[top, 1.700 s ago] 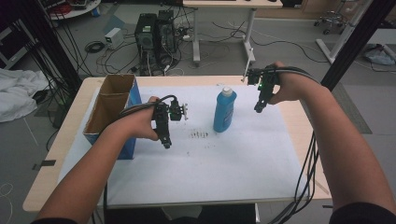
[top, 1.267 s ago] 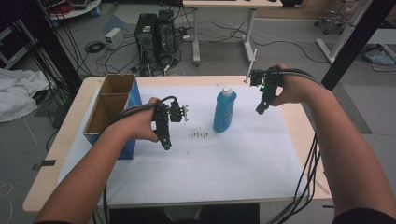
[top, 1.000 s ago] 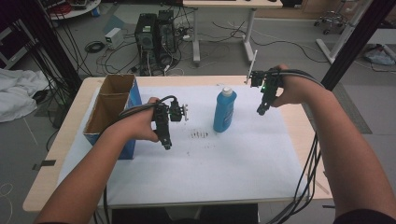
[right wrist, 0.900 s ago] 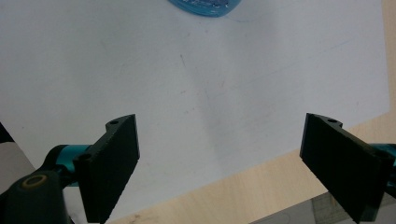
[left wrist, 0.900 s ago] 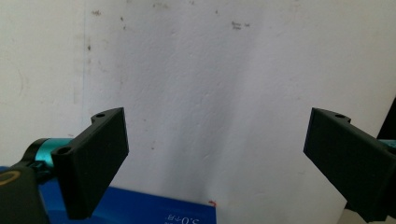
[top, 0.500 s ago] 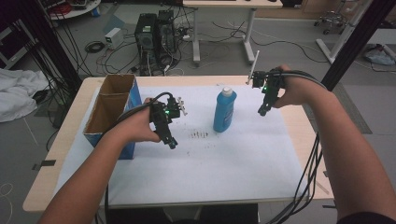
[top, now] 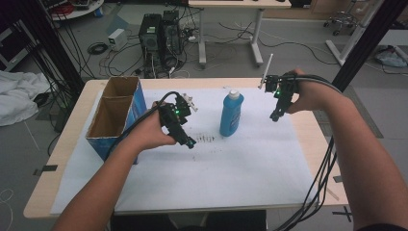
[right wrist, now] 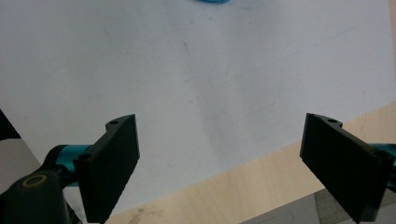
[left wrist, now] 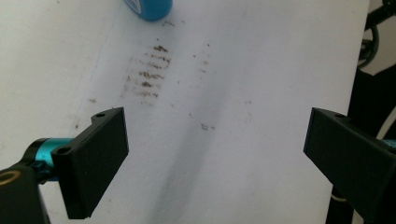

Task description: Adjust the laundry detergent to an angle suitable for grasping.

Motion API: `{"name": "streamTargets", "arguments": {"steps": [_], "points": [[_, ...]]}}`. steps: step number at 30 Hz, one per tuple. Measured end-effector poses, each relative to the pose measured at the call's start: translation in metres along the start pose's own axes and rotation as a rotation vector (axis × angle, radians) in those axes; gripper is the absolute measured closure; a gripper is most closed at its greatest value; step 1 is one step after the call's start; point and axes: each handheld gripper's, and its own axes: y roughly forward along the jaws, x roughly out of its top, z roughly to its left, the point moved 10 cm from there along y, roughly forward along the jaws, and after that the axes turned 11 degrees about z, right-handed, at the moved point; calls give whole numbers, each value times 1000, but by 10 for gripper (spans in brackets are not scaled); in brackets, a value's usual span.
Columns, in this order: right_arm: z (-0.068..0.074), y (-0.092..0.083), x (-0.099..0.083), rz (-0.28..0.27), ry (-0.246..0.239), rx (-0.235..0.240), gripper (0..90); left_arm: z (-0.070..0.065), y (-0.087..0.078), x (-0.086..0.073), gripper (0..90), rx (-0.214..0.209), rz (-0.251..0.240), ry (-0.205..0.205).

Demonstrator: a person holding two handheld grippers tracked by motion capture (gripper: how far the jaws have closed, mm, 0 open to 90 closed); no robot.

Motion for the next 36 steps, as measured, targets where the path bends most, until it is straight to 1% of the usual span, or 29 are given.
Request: {"name": "streamTargets", "arguments": {"steps": [1,2,3,4,7,8,9,10,12,14,15,16,17,19,20,23,24,25,26,27,30,31,32,34,35,36], "points": [[0,0,-1,2,-3,0,110,-1,0,3,66,0,-8,-8],[0,0,-2,0,-3,0,110,-1,0,6,66,0,-27,-18],[0,0,-2,0,-3,0,110,-1,0,6,66,0,-27,-18],[1,1,-2,-2,1,2,110,0,0,11,66,5,-52,-34],[2,1,-5,-3,2,5,110,1,0,18,66,2,-96,-67],[2,1,-5,-3,2,5,110,1,0,18,66,2,-96,-67],[2,1,-5,-5,-3,4,110,2,0,23,66,2,-122,-80],[2,1,-5,-9,-6,4,110,2,0,25,66,1,-133,-85],[3,1,-6,-5,2,3,110,1,0,30,66,-2,-170,-96],[3,2,-5,-14,-2,5,110,1,0,33,66,-5,-192,-104],[3,2,-6,-8,3,6,110,0,0,34,66,-13,-191,-99],[3,3,-6,-7,7,5,110,0,1,35,66,-18,-200,-108],[3,3,-6,-7,-2,5,110,0,1,36,66,-12,-204,-110],[3,4,-6,-3,3,6,110,1,1,36,66,-5,-203,-109],[3,4,-6,-4,2,6,110,2,1,40,66,-8,-234,-128],[4,4,-5,-6,1,6,110,5,0,42,66,9,-265,-151],[4,4,-5,-4,5,8,110,6,0,45,66,5,-290,-168],[4,4,-5,-3,3,7,110,8,-1,46,66,4,-301,-171],[4,4,-4,-4,-4,7,110,9,-2,48,66,-2,-328,-186],[4,5,-4,-1,-5,7,110,10,-2,50,66,-6,-340,-192],[5,6,-3,6,0,10,110,14,0,53,66,-6,-357,-205],[5,6,-2,8,5,12,110,15,1,54,66,-14,-365,-214],[5,6,-2,8,-3,8,110,16,2,55,66,-16,-372,-218],[5,6,-1,6,-3,10,110,16,2,56,66,-19,-379,-221],[5,6,-1,7,-2,10,110,18,3,58,66,-30,-397,-232],[5,7,-1,8,-1,11,110,19,3,60,66,-33,-408,-239]]}}
